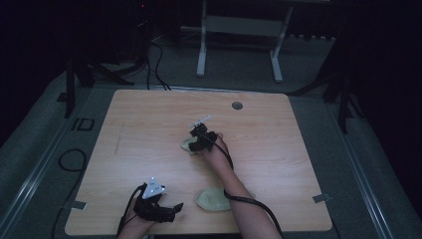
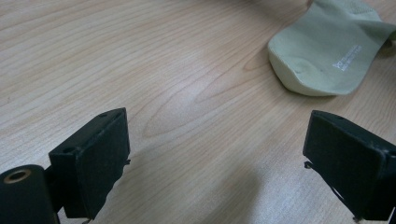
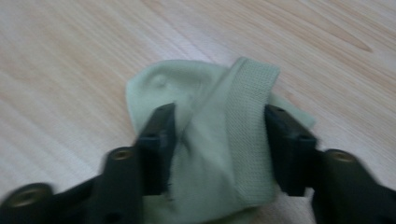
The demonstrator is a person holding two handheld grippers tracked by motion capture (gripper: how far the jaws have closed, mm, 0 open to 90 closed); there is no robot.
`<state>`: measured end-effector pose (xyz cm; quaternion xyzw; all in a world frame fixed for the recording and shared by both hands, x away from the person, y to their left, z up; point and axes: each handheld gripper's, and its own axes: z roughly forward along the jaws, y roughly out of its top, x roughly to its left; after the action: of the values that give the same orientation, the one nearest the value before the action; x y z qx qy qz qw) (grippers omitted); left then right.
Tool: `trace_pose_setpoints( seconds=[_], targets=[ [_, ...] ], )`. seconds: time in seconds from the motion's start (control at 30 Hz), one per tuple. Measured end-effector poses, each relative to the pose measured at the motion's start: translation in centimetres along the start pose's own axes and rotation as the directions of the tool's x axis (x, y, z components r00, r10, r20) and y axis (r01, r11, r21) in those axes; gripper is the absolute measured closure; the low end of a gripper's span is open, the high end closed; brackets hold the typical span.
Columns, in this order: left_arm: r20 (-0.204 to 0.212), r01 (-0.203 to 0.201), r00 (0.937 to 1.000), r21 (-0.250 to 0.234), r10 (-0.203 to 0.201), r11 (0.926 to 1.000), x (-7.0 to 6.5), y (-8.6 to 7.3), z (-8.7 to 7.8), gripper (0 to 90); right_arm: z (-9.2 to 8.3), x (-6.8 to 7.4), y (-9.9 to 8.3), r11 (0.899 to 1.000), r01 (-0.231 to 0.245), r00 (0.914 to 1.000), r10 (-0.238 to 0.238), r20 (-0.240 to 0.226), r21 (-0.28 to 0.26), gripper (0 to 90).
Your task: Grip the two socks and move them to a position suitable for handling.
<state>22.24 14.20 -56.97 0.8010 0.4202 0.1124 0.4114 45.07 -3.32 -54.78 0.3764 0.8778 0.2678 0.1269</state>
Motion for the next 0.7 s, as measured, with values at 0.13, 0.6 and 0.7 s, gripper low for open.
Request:
trace_pose_setpoints(
  seconds=[0.13,0.6,0.7],
  targets=[
    [0.002,-0.005,1.0,0.006,0.005,1.0,-0.1,0.0,0.1,7.4,-0.1,0.2,0.0,1.0,0.026,0.9995,-0.026,-0.017,-0.005,74.2],
    [-0.003,0.003,1.0,0.002,-0.003,1.0,0.1,0.0,0.1,7.4,-6.1,-1.0,0.0,0.998,0.023,0.9993,-0.025,-0.027,-0.065,80.7],
    [-0.004,0.002,1.0,0.007,-0.002,1.0,0.0,0.0,0.1,7.4,-8.0,-1.5,-0.5,0.996,0.033,0.9992,-0.035,-0.019,-0.082,80.7]
  ],
)
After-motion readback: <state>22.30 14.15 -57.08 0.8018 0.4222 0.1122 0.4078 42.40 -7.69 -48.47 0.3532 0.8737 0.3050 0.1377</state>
